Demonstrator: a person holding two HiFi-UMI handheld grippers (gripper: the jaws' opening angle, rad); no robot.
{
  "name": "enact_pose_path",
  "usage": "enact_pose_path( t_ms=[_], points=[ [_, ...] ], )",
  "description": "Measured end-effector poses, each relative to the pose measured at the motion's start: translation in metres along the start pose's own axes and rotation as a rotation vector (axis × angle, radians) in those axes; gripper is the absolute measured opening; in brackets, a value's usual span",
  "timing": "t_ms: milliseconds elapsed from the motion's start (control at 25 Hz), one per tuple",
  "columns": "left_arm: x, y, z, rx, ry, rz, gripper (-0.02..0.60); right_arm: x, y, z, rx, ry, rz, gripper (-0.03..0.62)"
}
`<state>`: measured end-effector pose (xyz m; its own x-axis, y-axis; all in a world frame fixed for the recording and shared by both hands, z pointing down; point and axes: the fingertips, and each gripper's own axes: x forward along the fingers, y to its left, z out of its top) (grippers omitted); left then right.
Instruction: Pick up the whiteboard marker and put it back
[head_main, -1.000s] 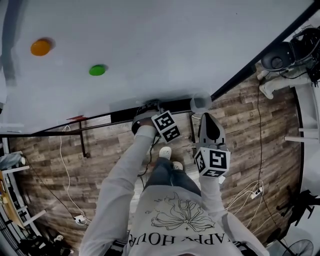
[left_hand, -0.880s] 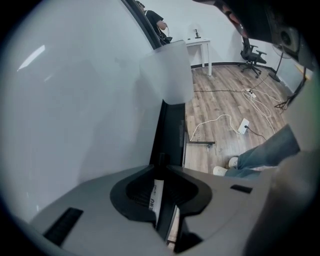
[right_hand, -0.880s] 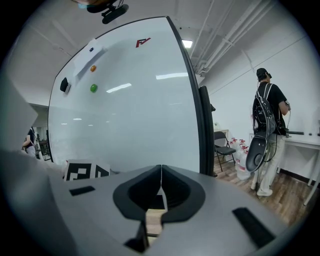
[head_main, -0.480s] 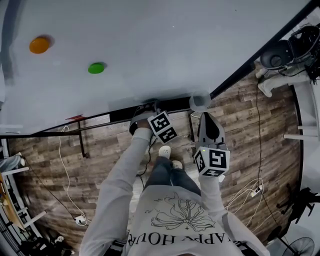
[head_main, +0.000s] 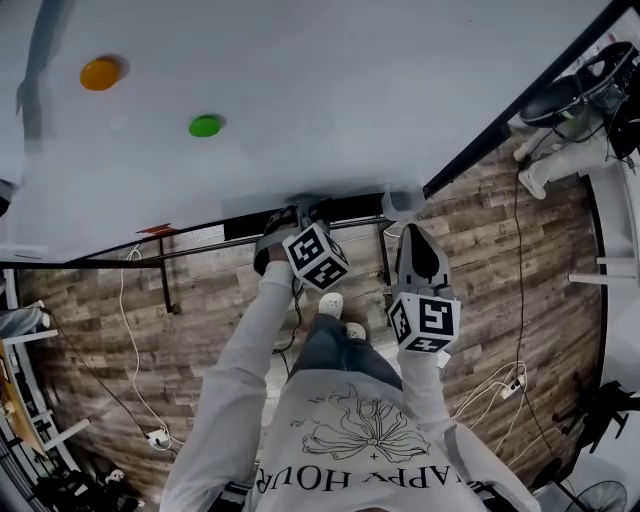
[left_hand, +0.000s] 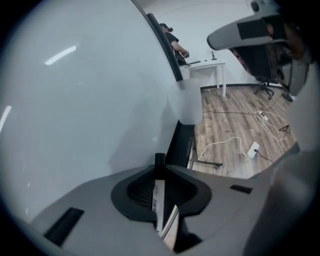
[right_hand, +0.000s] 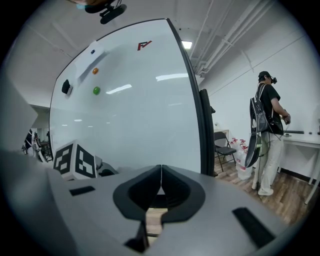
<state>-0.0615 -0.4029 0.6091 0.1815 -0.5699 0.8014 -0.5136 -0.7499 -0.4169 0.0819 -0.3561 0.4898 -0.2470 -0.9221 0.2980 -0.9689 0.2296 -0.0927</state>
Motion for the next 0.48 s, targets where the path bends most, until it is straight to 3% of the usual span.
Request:
enact_pose_path(
  t_ms=[480],
  points=[
    [-0.076, 0.036, 0.033, -0.224, -0.204, 0.077, 0.057, -0.009, 0.02, 0.028, -0.02, -0.064, 0.059, 0.005]
  ],
)
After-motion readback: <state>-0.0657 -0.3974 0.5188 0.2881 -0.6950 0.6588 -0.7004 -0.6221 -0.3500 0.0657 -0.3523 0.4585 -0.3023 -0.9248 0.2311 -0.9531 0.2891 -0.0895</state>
